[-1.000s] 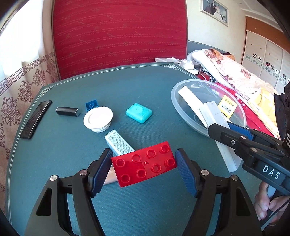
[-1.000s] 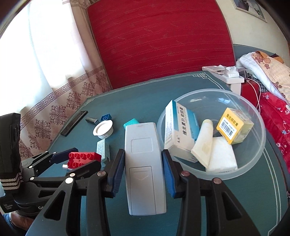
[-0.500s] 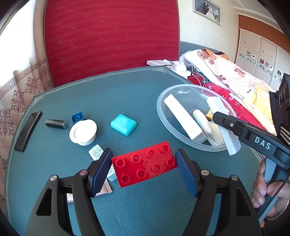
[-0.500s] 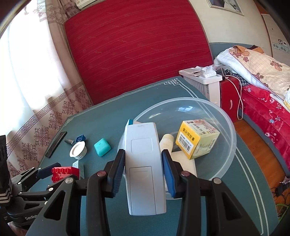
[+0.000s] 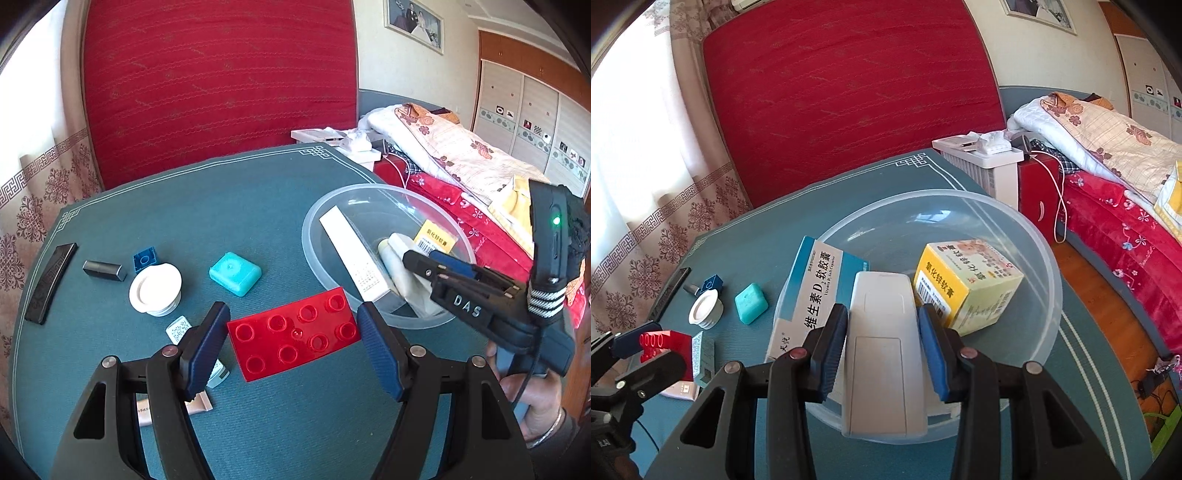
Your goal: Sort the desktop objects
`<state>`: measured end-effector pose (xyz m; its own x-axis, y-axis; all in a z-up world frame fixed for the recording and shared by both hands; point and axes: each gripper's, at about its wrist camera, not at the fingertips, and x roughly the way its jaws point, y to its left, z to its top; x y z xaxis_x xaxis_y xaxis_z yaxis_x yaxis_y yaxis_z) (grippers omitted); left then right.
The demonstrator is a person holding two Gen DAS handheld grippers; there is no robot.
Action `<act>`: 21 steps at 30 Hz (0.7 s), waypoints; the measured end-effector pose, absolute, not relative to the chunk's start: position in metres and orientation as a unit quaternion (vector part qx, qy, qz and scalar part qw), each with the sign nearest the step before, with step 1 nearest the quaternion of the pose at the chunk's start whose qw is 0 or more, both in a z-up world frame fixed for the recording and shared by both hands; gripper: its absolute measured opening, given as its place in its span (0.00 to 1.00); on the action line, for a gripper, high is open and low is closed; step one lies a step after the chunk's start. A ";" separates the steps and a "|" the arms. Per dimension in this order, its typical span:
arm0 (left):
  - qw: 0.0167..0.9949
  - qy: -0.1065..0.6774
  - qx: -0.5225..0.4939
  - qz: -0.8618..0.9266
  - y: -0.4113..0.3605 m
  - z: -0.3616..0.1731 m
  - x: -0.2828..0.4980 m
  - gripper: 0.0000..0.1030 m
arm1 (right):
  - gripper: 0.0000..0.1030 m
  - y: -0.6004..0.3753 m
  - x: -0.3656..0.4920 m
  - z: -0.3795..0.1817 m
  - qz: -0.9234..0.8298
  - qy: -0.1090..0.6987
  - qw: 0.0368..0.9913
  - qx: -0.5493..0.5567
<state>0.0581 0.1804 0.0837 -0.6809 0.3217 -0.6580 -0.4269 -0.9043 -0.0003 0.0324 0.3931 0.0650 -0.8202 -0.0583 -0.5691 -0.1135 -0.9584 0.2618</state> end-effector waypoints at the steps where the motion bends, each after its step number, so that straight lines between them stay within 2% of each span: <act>1: 0.206 0.076 -0.343 0.914 0.181 0.084 0.057 0.72 | 0.43 0.394 0.032 0.063 0.943 0.144 0.018 -0.300; 5: 0.208 0.075 -0.342 0.913 0.188 0.086 0.054 0.72 | 0.43 0.393 0.035 0.061 0.946 0.132 0.030 -0.295; 13: 0.221 0.078 -0.339 0.911 0.207 0.090 0.046 0.72 | 0.43 0.411 0.037 0.054 0.941 0.172 0.040 -0.288; 21: 0.241 0.062 -0.335 0.909 0.233 0.100 0.031 0.72 | 0.43 0.413 0.039 0.056 0.942 0.178 0.038 -0.281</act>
